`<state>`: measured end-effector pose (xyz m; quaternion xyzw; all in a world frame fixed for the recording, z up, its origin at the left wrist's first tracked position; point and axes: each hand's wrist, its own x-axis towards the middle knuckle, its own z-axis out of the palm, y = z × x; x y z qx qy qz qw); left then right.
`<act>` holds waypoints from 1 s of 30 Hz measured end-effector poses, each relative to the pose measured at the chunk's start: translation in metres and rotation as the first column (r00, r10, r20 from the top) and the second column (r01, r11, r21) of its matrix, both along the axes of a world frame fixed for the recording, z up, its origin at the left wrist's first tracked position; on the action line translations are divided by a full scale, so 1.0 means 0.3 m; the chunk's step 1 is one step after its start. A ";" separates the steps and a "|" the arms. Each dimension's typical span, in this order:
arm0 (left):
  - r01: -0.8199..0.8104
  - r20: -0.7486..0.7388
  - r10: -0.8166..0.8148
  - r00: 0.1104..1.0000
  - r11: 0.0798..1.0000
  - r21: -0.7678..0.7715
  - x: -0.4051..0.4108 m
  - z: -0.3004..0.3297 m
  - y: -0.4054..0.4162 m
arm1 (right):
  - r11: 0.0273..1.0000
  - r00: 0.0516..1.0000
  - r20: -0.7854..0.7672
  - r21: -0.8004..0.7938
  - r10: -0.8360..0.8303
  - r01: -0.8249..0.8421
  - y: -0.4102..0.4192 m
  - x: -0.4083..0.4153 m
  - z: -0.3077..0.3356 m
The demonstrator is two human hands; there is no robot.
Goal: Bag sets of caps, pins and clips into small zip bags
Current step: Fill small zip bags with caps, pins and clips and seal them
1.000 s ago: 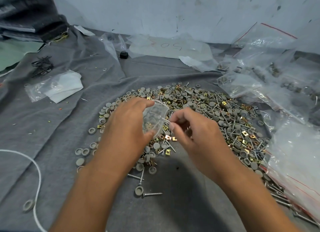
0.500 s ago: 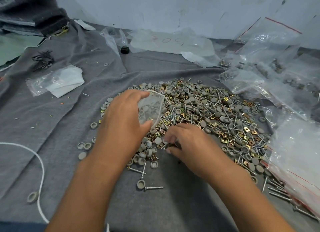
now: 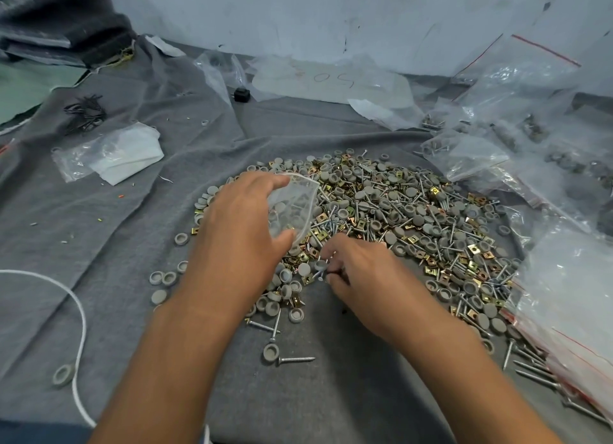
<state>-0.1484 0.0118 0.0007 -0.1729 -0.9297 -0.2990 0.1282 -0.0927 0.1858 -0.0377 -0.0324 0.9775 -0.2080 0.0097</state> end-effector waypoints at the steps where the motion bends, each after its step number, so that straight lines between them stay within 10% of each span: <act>1: -0.001 0.002 0.001 1.000 1.000 0.001 0.000 0.001 0.000 | 1.000 1.000 0.013 -0.020 0.004 -0.003 0.003 -0.002 -0.001; 14: -0.006 0.008 0.006 1.000 1.000 0.003 -0.001 -0.005 0.002 | 0.999 1.000 0.019 -0.051 0.019 -0.018 0.036 0.003 0.004; 22: 0.048 0.036 -0.047 0.998 0.998 -0.035 0.001 -0.006 0.016 | 0.859 0.871 -0.454 -0.507 -0.188 -0.079 -0.034 -0.021 0.094; 30: 0.026 0.013 -0.025 1.000 0.999 -0.038 -0.006 -0.014 0.012 | 0.906 0.938 -0.313 -0.424 -0.151 0.004 -0.027 0.011 0.056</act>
